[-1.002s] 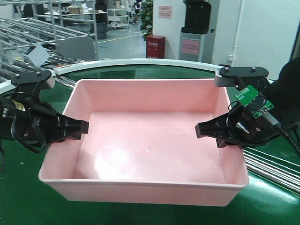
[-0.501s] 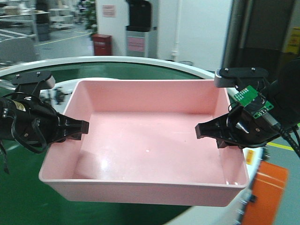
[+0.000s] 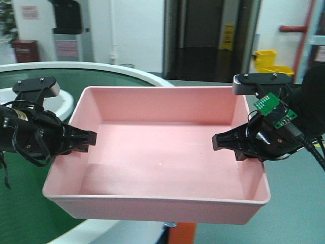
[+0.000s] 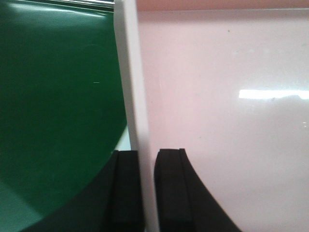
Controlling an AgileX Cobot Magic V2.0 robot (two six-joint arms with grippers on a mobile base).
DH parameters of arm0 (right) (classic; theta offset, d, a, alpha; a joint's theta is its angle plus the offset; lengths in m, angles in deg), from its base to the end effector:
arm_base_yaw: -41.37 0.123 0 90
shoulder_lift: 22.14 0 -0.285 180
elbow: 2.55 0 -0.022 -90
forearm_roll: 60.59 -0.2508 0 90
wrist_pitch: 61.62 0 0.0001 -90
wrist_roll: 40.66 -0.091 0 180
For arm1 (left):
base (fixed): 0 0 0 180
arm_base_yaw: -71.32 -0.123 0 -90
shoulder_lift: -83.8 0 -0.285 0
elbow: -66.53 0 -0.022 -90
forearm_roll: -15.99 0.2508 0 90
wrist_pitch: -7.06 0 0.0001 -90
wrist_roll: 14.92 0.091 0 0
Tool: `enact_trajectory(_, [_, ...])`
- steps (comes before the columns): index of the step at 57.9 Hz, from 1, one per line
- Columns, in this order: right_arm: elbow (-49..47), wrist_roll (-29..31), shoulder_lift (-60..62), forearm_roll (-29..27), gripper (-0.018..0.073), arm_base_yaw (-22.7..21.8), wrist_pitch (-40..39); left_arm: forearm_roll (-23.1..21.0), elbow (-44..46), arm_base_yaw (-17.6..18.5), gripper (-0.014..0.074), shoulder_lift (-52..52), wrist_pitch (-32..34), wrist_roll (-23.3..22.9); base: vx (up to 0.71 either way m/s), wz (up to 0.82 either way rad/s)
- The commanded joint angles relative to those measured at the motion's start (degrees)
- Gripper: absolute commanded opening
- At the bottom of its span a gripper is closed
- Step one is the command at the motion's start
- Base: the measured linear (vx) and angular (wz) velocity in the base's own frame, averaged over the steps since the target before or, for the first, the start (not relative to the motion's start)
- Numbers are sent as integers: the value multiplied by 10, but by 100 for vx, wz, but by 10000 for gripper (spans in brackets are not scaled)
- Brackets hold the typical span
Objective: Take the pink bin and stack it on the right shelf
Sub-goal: 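Hold the lifted pink bin with both grippers while the base drives to the table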
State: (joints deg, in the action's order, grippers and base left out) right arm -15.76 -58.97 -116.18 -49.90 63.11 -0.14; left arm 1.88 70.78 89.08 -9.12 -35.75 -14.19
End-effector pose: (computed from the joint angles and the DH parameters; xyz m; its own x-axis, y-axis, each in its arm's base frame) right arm 0.3023 0.1046 0.3983 -0.7736 -0.0666 -0.6302 -0.0985 0.9950 0.0156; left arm 0.3123 -0.1159 0.3770 -0.6819 0.0436 -0.7301 0.3099 0.9214 -0.2344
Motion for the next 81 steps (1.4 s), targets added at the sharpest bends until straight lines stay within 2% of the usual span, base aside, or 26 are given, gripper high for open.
enact_trajectory(1, [-19,12,23,12,-9,0,-48,-27,20,2,-1,28,42,3,-16,-56])
enact_trajectory(46, [-19,12,23,12,-9,0,-48,-27,20,2,-1,28,42,3,-10,-54])
enact_trajectory(81, [-19,12,23,12,-9,0,-47,-27,20,2,-1,28,42,3,14,-57])
